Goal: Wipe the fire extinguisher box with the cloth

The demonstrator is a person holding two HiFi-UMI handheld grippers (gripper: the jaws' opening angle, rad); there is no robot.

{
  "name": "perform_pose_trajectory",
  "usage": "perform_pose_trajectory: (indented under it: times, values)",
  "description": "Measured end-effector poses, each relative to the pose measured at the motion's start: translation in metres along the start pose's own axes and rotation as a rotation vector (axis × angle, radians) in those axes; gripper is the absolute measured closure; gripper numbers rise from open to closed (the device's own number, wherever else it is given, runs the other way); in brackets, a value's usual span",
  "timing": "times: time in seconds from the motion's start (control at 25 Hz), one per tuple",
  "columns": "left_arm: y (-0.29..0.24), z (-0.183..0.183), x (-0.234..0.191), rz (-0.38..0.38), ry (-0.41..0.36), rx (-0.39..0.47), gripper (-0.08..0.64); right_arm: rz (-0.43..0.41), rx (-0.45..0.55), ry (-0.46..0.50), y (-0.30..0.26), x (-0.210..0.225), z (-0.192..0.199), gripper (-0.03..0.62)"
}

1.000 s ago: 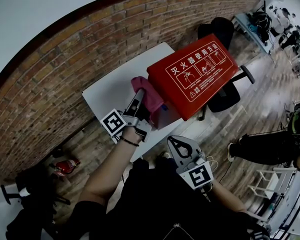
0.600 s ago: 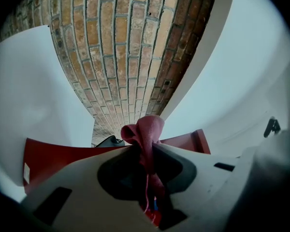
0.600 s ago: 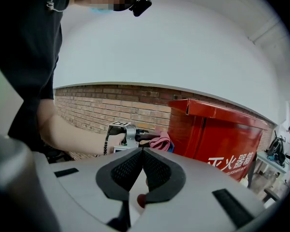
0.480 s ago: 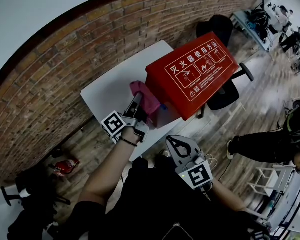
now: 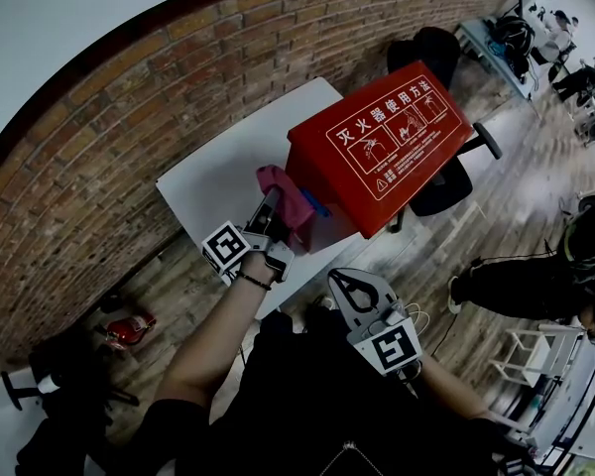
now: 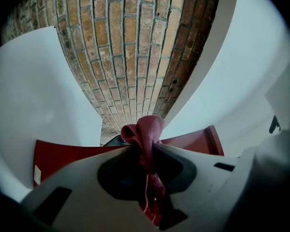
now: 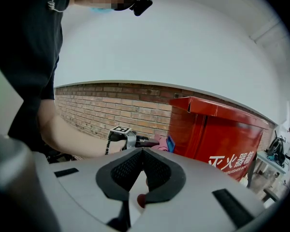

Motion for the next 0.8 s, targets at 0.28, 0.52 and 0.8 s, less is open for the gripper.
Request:
perform_pose_trajectory:
  times: [0.28,0.52,0.8]
  values:
    - [0.003,0.005,-0.012,-0.026,-0.005,-0.002,0.437,0.001,-0.002,0.006,0.000,-0.001,0.003,0.572]
    - [0.007,0.011,-0.029,-0.057,-0.027,0.003,0.437,0.002,-0.017,0.013,0.001,-0.002,0.007,0.572]
    - [0.009,0.016,-0.047,-0.087,-0.036,0.015,0.437,0.009,-0.023,0.000,0.002,-0.003,0.012,0.572]
Point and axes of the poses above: the fingertips, and each gripper's own axes: y backward along the fingers, x to its right, z out of its underside, the point moved 2 cm from there along y, backward along the fingers, and after that the axes turned 9 degrees about -y, right-handed, at the moved point
